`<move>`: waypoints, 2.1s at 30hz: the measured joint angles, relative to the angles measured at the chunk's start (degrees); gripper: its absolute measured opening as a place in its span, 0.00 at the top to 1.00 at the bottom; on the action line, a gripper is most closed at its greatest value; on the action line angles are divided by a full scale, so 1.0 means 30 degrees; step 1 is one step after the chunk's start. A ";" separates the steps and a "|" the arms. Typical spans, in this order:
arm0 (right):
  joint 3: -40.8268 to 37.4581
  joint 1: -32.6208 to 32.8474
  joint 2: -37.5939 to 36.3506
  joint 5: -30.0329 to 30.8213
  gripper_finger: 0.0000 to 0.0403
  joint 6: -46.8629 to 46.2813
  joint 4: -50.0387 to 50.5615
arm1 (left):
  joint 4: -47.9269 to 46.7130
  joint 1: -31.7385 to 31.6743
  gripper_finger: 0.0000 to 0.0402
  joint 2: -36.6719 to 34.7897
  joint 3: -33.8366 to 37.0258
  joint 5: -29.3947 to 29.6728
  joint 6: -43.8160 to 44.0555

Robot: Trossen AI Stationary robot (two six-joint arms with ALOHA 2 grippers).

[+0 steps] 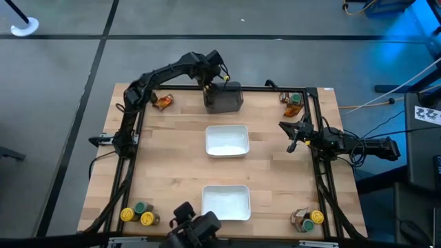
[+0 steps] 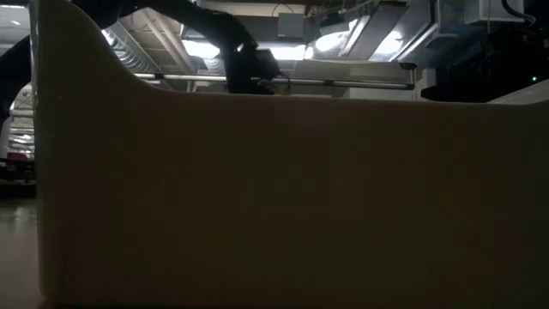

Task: Sort spices by type
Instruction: Put the yellow seasoning bottle into the black bin, then put the orange seasoning bag into the white bin

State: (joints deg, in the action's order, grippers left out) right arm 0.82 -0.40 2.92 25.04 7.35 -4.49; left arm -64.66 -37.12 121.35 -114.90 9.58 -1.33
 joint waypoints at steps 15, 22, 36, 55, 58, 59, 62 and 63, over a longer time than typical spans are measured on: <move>0.0000 0.0000 0.0005 0.0000 0.91 0.0141 0.0029 | -0.4798 -0.0503 0.28 -0.3502 -0.0026 0.3129 0.1425; 0.0000 0.0000 0.0004 0.0004 0.91 0.0146 0.0044 | -0.4404 -0.0518 0.28 -0.6630 0.4044 0.3688 0.2818; 0.0000 0.0000 0.0000 0.0153 0.91 0.0094 0.0007 | -0.0895 -0.0780 0.28 -0.7973 1.2156 0.3738 0.4279; -0.0002 0.0000 0.0005 0.0299 0.91 0.0036 -0.0007 | 0.1418 -0.1086 0.28 -0.3639 1.2999 0.7687 0.4489; -0.0007 0.0000 0.0000 0.0291 0.91 0.0036 -0.0007 | 0.1441 -0.1482 0.28 -0.3068 1.2999 0.7828 0.4526; -0.0005 0.0000 0.0000 0.0299 0.91 0.0036 -0.0009 | 0.1462 -0.1608 0.28 -0.2863 1.2999 0.7867 0.4526; -0.0007 0.0000 0.0003 0.0297 0.91 0.0007 -0.0007 | 0.1386 -0.1823 0.31 -0.2494 1.2999 0.8445 0.4468; -0.0007 0.0000 0.0004 0.0299 0.91 0.0007 -0.0009 | 0.1371 -0.1851 0.33 -0.2481 1.2999 0.8592 0.4476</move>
State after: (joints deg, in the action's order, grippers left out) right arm 0.80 -0.40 2.93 25.93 7.38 -4.52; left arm -60.54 -42.68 113.91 -75.90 35.36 12.10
